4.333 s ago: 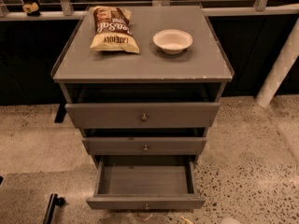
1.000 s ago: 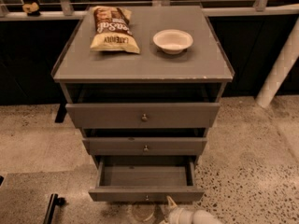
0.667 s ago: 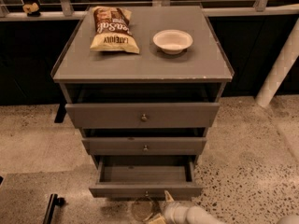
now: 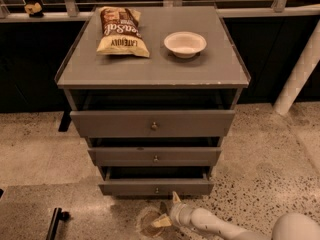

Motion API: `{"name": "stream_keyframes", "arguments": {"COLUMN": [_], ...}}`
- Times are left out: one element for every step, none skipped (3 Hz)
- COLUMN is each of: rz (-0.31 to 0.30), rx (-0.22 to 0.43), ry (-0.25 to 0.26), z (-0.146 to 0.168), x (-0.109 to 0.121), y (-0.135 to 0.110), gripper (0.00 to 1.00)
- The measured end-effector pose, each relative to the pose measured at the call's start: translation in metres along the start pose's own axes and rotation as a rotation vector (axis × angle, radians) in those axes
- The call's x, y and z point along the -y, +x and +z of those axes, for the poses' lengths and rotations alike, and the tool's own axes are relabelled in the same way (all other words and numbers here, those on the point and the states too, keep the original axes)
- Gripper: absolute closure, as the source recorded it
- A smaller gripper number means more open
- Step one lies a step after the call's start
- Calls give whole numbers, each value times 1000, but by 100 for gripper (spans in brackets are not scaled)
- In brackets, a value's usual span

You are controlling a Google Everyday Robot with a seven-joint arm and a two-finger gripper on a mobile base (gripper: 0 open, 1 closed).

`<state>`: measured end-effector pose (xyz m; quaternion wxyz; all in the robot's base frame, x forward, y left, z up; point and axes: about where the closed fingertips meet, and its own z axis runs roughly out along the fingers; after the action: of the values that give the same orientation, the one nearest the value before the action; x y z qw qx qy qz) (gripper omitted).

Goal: Close bottom drawer

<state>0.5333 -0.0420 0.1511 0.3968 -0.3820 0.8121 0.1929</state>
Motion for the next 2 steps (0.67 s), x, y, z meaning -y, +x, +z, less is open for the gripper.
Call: {"name": "stream_keyframes", "arguments": {"rz": [0, 24], "rx": [0, 19], "ry": [0, 26], "z": [0, 15], "x": [0, 12], "y": [0, -8], "gripper": [0, 0]}}
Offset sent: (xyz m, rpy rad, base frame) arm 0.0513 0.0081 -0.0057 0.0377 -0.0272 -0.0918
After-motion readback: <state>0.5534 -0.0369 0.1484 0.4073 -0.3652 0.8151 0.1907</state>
